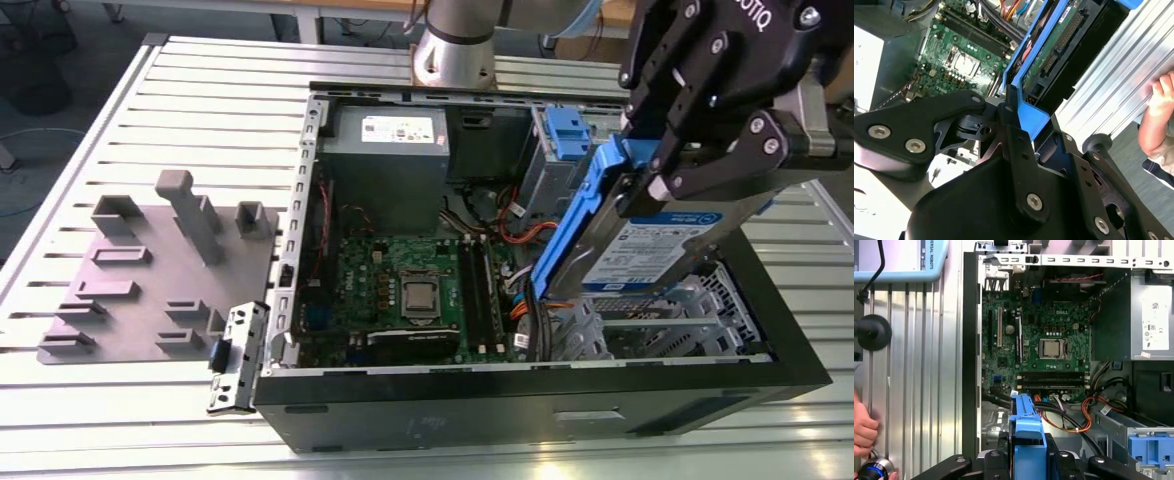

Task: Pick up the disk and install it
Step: 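Pick up the disk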

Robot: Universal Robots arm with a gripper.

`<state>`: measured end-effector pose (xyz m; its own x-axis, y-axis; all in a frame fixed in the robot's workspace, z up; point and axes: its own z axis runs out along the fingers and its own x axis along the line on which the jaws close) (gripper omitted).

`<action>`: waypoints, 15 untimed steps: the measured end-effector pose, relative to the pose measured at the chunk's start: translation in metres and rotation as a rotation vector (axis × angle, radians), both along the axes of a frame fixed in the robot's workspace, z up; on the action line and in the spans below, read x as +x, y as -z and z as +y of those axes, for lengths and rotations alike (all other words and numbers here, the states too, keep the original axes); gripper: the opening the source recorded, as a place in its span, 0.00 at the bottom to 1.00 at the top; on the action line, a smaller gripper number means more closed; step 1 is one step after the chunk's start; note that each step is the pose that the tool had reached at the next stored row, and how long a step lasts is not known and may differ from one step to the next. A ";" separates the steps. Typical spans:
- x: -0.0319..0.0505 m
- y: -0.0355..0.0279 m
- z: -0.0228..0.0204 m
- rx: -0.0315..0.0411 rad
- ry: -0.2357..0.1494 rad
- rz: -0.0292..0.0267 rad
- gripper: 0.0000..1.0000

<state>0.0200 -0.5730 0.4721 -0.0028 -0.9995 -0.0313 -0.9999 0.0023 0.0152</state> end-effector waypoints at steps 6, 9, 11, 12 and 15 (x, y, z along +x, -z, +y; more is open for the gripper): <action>0.0086 0.0043 -0.0032 0.0003 0.002 0.0000 0.36; 0.0151 0.0058 -0.0036 0.0000 0.002 0.0000 0.36; 0.0201 0.0067 -0.0036 0.0001 0.003 0.0000 0.36; 0.0228 0.0070 -0.0036 0.0000 0.003 0.0000 0.36; 0.0294 0.0076 -0.0035 0.0001 0.003 0.0001 0.36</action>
<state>0.0494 -0.5765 0.4645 -0.0054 -0.9995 -0.0315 -0.9999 0.0049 0.0153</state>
